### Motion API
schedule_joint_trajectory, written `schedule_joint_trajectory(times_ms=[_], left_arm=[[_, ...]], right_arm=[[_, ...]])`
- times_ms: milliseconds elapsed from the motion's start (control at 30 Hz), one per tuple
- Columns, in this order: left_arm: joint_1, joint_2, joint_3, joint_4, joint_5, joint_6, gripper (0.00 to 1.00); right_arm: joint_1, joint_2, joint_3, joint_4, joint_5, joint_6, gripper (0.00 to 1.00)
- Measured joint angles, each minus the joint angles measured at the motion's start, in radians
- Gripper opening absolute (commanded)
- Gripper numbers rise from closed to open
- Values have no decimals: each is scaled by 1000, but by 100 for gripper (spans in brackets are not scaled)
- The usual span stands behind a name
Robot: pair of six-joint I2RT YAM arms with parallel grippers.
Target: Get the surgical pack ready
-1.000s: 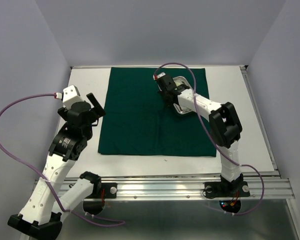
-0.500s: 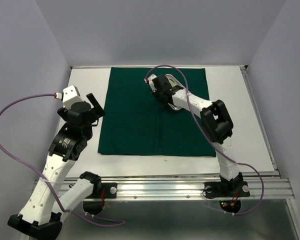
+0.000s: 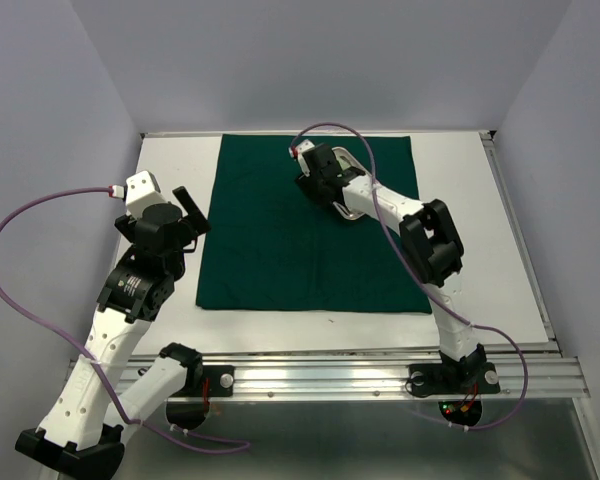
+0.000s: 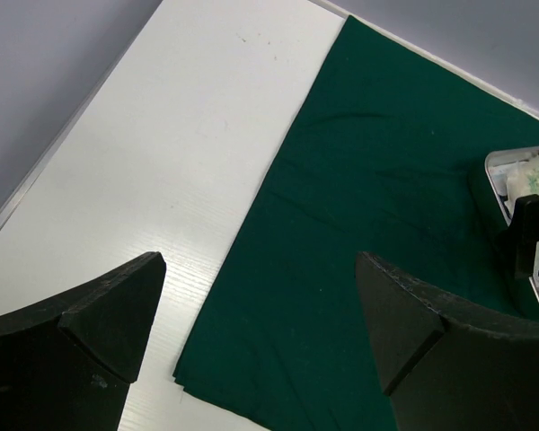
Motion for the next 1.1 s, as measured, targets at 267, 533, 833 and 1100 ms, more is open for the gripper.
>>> schedule_joint_trajectory(times_ms=[267, 533, 833, 1100], left_arm=[[0, 2, 0, 0, 0, 0, 99], [0, 14, 0, 0, -7, 0, 99], [1, 36, -10, 18, -12, 1, 99], [2, 81, -16, 55, -10, 15, 99]], right_arm=[[-8, 0, 119, 10, 47, 46, 78], [-157, -13, 188, 32, 0, 254, 75], [-522, 0, 201, 25, -106, 514, 79], [-571, 218, 423, 23, -147, 565, 78]])
